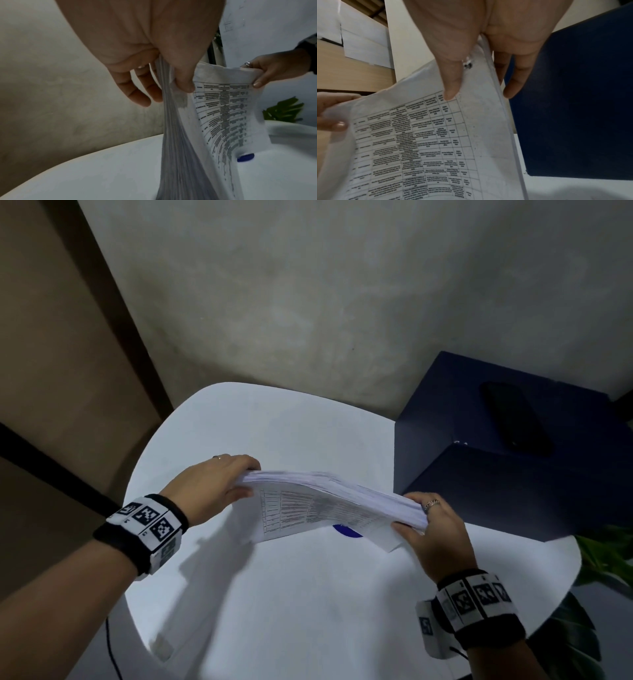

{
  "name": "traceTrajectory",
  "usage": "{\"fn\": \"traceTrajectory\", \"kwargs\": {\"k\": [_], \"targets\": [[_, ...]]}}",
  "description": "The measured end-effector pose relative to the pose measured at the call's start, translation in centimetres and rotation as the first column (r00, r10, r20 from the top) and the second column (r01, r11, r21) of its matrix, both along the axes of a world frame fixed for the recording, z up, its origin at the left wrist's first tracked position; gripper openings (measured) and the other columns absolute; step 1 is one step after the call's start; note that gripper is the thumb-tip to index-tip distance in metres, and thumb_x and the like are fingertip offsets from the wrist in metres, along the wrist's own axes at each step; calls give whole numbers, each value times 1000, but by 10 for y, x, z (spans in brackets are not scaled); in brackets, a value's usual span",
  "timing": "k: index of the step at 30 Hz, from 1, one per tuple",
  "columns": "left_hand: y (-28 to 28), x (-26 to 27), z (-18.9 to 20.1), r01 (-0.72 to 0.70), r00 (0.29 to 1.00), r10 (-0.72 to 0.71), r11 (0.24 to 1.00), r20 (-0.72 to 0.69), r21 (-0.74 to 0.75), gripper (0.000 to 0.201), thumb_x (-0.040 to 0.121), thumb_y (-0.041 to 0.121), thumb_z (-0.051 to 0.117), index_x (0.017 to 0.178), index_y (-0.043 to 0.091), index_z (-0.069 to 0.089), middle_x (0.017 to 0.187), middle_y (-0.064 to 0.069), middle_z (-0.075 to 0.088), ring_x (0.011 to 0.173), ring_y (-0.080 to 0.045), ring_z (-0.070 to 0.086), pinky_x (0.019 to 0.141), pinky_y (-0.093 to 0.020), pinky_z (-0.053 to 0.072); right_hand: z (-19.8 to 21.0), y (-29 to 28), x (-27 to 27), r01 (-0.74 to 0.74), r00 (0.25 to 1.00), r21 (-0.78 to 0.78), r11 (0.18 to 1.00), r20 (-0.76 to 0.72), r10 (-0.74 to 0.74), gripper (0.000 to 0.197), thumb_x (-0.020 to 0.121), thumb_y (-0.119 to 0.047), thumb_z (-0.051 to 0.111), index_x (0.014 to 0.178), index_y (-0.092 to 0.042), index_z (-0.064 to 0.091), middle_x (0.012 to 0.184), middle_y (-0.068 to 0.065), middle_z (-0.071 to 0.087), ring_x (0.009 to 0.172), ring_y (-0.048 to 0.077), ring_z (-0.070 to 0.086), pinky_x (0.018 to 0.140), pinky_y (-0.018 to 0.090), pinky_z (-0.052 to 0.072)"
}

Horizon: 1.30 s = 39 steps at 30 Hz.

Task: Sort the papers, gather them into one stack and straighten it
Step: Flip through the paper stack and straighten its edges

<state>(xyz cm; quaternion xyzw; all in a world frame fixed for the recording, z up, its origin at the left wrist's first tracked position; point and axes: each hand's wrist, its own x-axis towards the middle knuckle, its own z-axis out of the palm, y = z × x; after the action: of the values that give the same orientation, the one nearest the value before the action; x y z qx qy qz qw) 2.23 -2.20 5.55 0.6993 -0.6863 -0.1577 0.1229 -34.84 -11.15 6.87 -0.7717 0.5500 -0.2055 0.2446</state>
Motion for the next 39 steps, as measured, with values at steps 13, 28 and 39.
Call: {"fn": "traceTrajectory", "kwargs": {"k": [13,28,39], "targets": [[-1,-39,-55,-468,510,331,881,-794,67,23,90,8,66,106,24,66,91,24,74,91,15,64,83,-10,49,-55,-2,3,349,829,244,905,370,-419,19,75,-7,79,90,-10,68,74,-13,69,69,-5,63,63,11,46],[22,-47,-127,-344,661,528,845,-533,410,26,88,36,54,109,21,60,83,5,71,71,-20,69,60,-45,58,-125,24,13,261,956,505,823,-19,-292,50,94,-13,56,141,-4,42,138,16,54,123,30,53,100,30,39],[31,-50,-123,-497,642,706,680,-299,539,56,90,31,64,136,10,38,122,-13,61,104,-30,58,88,-38,47,-118,20,6,281,928,512,812,71,-366,23,85,-9,70,105,-1,63,95,9,67,100,32,67,71,24,45]]}}
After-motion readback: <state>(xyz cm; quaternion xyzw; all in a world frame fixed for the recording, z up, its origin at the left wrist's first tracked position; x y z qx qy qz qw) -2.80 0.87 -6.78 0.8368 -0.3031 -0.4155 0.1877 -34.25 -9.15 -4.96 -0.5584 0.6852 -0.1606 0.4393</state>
